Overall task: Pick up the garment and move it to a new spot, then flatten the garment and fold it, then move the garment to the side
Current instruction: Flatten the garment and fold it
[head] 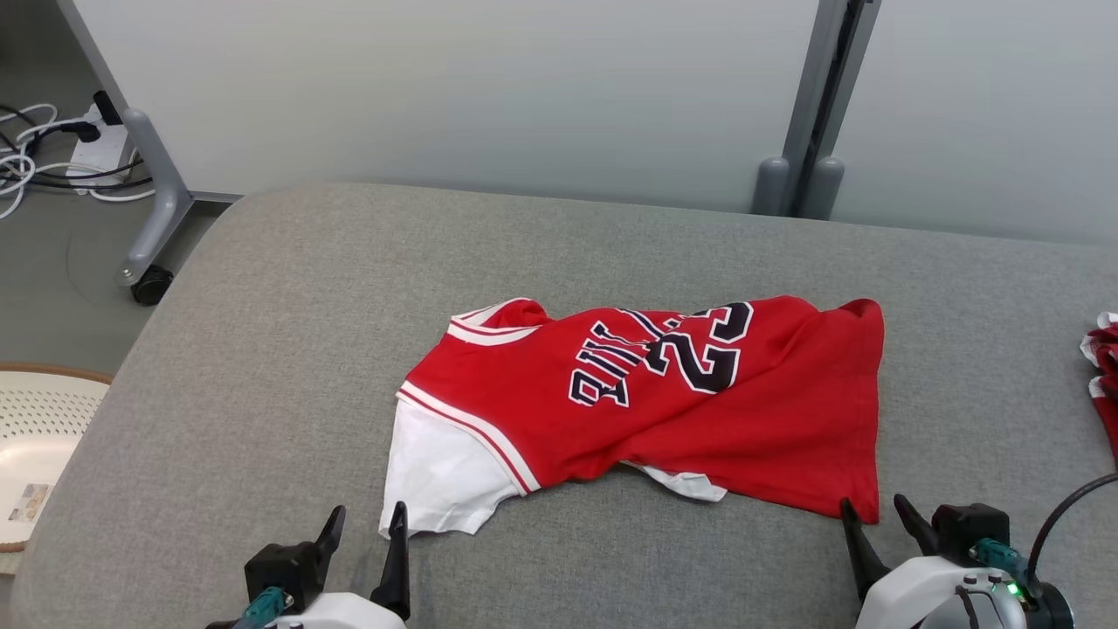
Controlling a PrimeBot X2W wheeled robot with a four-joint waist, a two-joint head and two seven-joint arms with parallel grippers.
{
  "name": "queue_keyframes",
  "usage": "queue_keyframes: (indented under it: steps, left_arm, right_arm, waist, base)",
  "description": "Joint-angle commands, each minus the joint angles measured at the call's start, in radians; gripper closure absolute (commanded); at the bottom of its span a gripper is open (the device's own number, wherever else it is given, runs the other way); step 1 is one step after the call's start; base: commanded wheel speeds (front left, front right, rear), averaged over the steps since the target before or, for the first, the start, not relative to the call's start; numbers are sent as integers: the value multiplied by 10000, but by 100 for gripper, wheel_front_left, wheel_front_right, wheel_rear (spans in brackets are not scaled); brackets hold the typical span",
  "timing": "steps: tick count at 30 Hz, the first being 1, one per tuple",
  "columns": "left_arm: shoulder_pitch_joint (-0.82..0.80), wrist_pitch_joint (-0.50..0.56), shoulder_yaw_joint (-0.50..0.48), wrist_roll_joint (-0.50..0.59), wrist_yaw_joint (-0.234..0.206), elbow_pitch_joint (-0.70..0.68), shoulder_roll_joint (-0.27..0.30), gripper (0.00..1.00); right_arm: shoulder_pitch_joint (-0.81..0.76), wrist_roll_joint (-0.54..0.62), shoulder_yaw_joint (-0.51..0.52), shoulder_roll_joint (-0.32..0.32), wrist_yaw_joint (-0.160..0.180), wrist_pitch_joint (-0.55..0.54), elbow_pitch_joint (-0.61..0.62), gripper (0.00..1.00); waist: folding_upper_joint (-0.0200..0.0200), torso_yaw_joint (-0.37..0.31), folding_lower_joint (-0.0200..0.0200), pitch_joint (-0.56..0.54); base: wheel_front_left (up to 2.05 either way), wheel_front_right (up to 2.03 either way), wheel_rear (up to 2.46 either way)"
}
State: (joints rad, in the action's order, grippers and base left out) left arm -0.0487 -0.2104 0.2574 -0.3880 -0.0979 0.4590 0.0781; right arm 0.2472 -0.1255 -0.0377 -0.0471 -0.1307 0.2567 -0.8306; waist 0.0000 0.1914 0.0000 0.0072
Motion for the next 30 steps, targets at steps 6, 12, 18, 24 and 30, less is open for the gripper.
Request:
queue_keyframes:
  steps: [6,12,18,24,30]
  left_arm:
    - [-184,-72,26,-65,-67,-50,16,0]
    - [-222,-81,12,-82,-100,-84,88,0]
    - [-282,-71,41,-130,-142,-149,108,0]
    - [-330,-46,76,-153,-159,-184,184,0]
    - [-218,-42,75,-189,-210,-255,240,0]
  right_arm:
    - [200,-97,80,-68,-2,99,-436,54]
    - [301,-34,50,-67,-2,100,-586,47]
    - [607,-117,-221,-65,-2,94,-1134,54]
    - [879,-6,-522,-65,-2,92,-1592,74]
    - [622,91,-460,-71,-2,85,-1189,100]
  waist:
    - [0,77,0,48]
    - [0,-4,0,73]
    - [0,-54,0,141]
    - [0,-42,0,169]
    - [0,-129,0,161]
  base:
    - [0,0,0]
    - [0,0,0]
    - [0,0,0]
    - [0,0,0]
    - [0,0,0]
